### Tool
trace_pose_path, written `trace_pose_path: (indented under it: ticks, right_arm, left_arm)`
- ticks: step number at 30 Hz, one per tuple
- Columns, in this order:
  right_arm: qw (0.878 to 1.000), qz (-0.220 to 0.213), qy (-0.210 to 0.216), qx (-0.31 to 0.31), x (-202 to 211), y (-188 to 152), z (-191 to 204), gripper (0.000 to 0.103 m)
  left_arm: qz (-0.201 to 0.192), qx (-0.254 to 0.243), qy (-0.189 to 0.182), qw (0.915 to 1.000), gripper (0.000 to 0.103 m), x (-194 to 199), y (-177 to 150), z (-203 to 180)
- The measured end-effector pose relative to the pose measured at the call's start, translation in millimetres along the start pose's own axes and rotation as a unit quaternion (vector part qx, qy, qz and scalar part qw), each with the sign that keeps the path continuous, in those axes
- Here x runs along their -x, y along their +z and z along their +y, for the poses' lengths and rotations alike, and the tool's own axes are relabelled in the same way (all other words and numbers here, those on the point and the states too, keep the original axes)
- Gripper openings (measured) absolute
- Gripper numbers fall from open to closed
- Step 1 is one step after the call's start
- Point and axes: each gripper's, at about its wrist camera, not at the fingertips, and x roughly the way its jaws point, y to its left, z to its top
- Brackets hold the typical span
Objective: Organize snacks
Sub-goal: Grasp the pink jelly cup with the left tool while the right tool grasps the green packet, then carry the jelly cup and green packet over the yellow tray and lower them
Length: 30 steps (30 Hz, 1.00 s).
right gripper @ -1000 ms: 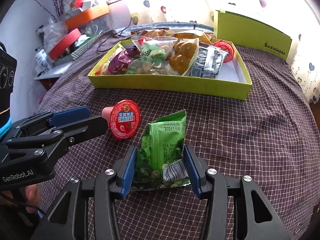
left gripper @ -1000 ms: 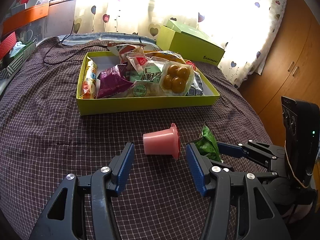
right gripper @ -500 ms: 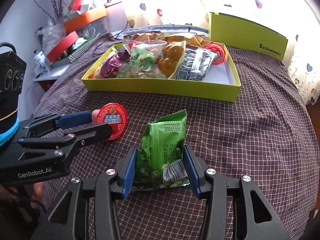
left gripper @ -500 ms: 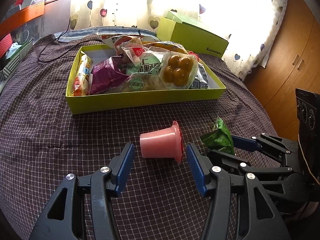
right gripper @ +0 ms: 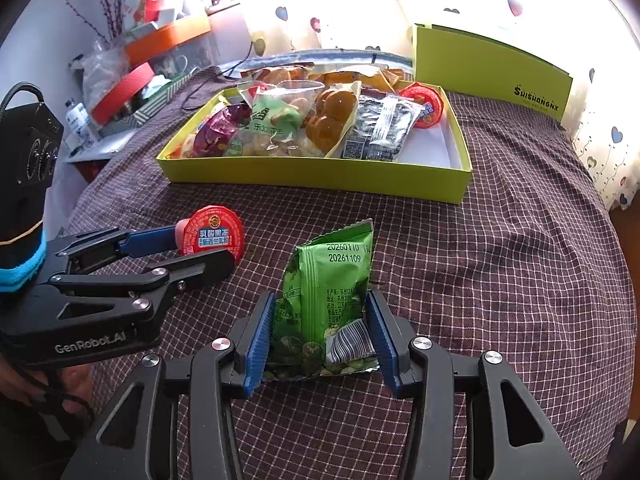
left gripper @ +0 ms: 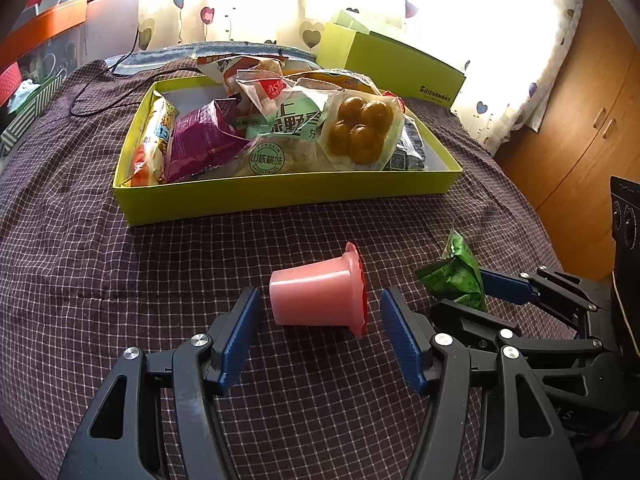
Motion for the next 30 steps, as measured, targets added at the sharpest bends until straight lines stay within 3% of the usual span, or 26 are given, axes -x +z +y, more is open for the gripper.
trace_pose_path:
  ticks: [3, 30]
  right_arm:
    - [1.000, -0.001, 0.000, 0.000, 1, 0, 0, 0.044]
    - [0.999, -0.036, 0.002, 0.000, 23, 6, 3, 0.041]
  left_arm:
    - [-0.003, -0.005, 0.011, 0.9999, 0.044, 0, 0, 0]
    - [-0.028, -0.033, 0.002, 0.9991, 0.043, 24, -2, -11]
